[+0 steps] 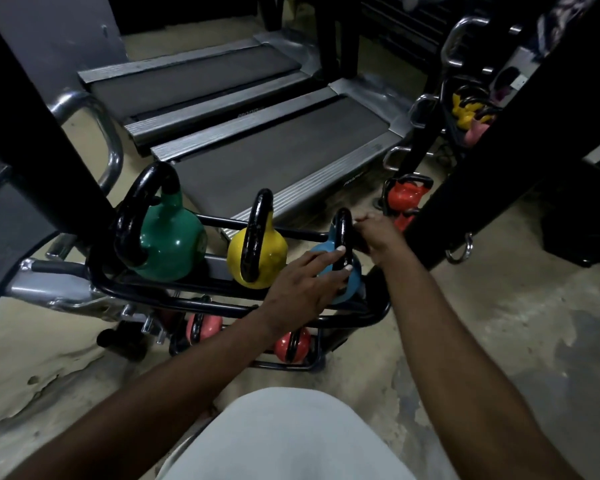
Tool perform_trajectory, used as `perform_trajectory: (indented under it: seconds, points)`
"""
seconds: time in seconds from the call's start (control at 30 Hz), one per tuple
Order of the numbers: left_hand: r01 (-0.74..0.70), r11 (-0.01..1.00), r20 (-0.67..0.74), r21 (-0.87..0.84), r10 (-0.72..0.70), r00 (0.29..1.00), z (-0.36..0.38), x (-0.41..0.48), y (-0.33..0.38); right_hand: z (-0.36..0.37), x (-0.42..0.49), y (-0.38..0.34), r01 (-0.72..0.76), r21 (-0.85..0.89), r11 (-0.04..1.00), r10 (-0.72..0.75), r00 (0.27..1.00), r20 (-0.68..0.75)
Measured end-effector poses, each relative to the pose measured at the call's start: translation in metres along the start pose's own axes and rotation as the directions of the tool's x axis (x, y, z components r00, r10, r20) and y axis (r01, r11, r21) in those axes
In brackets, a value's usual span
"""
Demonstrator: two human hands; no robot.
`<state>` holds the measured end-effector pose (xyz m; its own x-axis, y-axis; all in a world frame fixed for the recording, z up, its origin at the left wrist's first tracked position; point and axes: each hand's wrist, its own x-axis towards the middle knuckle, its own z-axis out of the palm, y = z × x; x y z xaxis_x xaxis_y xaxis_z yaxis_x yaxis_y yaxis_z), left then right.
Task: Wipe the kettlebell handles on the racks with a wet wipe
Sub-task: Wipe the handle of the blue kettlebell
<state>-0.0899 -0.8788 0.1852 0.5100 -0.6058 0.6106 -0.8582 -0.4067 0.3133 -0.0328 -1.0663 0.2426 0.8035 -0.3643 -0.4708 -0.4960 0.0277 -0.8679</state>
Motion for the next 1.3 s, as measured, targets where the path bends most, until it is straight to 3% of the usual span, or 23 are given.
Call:
perform_trajectory:
  seconds: [0.1, 0.17, 0.23, 0.37, 0.47, 0.53, 0.63, 0.7, 0.77, 0.87, 1.0, 1.2, 1.3]
  points:
    - [-0.034, 0.999, 0.010, -0.003, 0.034, 0.999, -0.008, 0.004, -0.004, 0.006, -0.009, 0.021, -0.129, 0.374, 0.919, 0.101, 0.991, 0.093]
    - [-0.048, 0.998, 0.040, 0.027, 0.047, 0.998, -0.012, 0.011, -0.007, 0.012, -0.012, 0.019, -0.202, 0.522, 0.828, 0.146, 0.978, 0.147]
    - [-0.066, 0.997, 0.062, 0.046, 0.063, 0.996, -0.016, 0.020, -0.009, 0.016, -0.006, 0.008, -0.205, 0.560, 0.803, 0.168, 0.979, 0.117]
    - [-0.073, 0.996, 0.077, 0.056, 0.068, 0.995, -0.024, 0.045, -0.026, 0.008, -0.026, 0.014, -0.240, 0.540, 0.807, 0.159, 0.968, 0.194]
    - [0.093, 0.995, 0.026, 0.026, -0.094, 0.995, -0.028, 0.070, -0.037, -0.002, -0.037, 0.020, -0.258, 0.556, 0.790, 0.124, 0.956, 0.268]
    - [0.238, 0.970, 0.066, -0.044, -0.235, 0.970, -0.028, 0.085, -0.041, 0.003, -0.033, 0.009, -0.239, 0.599, 0.764, 0.113, 0.964, 0.240]
    - [0.321, 0.945, 0.199, -0.057, -0.304, 0.931, -0.030, 0.104, -0.047, 0.004, -0.034, 0.015, -0.219, 0.489, 0.845, 0.131, 0.969, 0.207]
    - [0.275, 0.961, 0.303, 0.014, -0.266, 0.915, -0.030, 0.109, -0.051, -0.009, -0.046, 0.031, -0.234, 0.334, 0.913, 0.144, 0.951, 0.275]
    - [0.262, 0.964, 0.365, 0.049, -0.261, 0.894, -0.030, 0.110, -0.050, -0.017, -0.052, 0.038, -0.240, 0.317, 0.918, 0.136, 0.938, 0.317]
    - [0.298, 0.953, 0.364, 0.064, -0.300, 0.882, -0.030, 0.110, -0.047, -0.008, -0.051, 0.033, -0.188, 0.399, 0.897, 0.081, 0.959, 0.270]
    - [0.226, 0.970, 0.396, 0.092, -0.244, 0.885, -0.029, 0.109, -0.044, -0.015, -0.065, 0.053, -0.069, 0.156, 0.985, 0.015, 0.947, 0.322]
    - [0.260, 0.964, 0.395, 0.064, -0.264, 0.880, -0.028, 0.108, -0.045, -0.021, -0.072, 0.052, 0.116, 0.052, 0.992, -0.126, 0.944, 0.304]
    - [0.258, 0.965, 0.404, 0.049, -0.256, 0.878, -0.031, 0.106, -0.044, -0.024, -0.090, 0.075, 0.257, -0.027, 0.966, -0.249, 0.954, 0.167]
